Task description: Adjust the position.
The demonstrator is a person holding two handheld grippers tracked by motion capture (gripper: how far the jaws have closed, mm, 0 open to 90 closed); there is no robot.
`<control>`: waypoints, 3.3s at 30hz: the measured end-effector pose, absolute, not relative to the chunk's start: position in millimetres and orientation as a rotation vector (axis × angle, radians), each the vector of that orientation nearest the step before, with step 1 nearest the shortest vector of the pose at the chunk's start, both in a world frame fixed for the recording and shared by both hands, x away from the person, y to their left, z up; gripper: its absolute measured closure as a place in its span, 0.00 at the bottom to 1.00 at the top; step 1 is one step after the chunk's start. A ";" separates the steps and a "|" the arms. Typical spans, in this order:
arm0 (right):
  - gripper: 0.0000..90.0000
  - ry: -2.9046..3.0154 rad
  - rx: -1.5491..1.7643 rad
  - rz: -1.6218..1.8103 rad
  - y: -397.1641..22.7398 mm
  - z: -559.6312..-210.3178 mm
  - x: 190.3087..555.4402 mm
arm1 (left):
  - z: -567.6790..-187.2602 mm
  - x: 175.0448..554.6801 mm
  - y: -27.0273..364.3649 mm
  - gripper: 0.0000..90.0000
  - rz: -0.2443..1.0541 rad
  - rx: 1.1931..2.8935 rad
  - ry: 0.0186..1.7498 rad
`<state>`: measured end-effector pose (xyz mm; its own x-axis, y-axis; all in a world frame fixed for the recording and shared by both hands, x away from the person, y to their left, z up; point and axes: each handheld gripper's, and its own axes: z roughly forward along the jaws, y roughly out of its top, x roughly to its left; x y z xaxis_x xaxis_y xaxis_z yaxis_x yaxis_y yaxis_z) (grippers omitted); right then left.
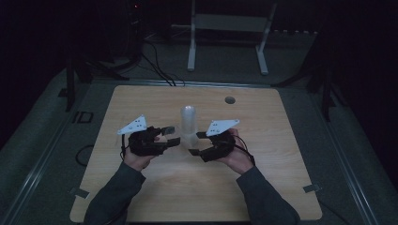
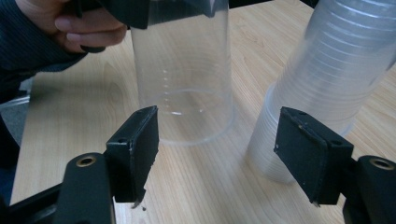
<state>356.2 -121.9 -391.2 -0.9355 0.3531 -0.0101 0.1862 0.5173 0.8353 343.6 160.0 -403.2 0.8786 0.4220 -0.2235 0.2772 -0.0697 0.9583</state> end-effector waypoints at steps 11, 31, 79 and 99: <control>0.33 2.572 0.487 1.492 -118.9 -394.9 359.1 | -400.7 342.1 159.9 0.46 0.120 1.645 0.541; 0.32 2.514 0.533 1.713 -110.8 -408.1 358.6 | -398.4 341.3 160.9 0.46 0.112 1.615 0.544; 0.32 2.491 0.505 1.750 -95.6 -408.9 358.4 | -399.5 343.1 162.6 0.41 0.062 1.564 0.554; 0.36 2.511 0.481 1.691 -98.9 -405.1 358.4 | -398.6 343.9 167.0 0.32 0.077 1.556 0.575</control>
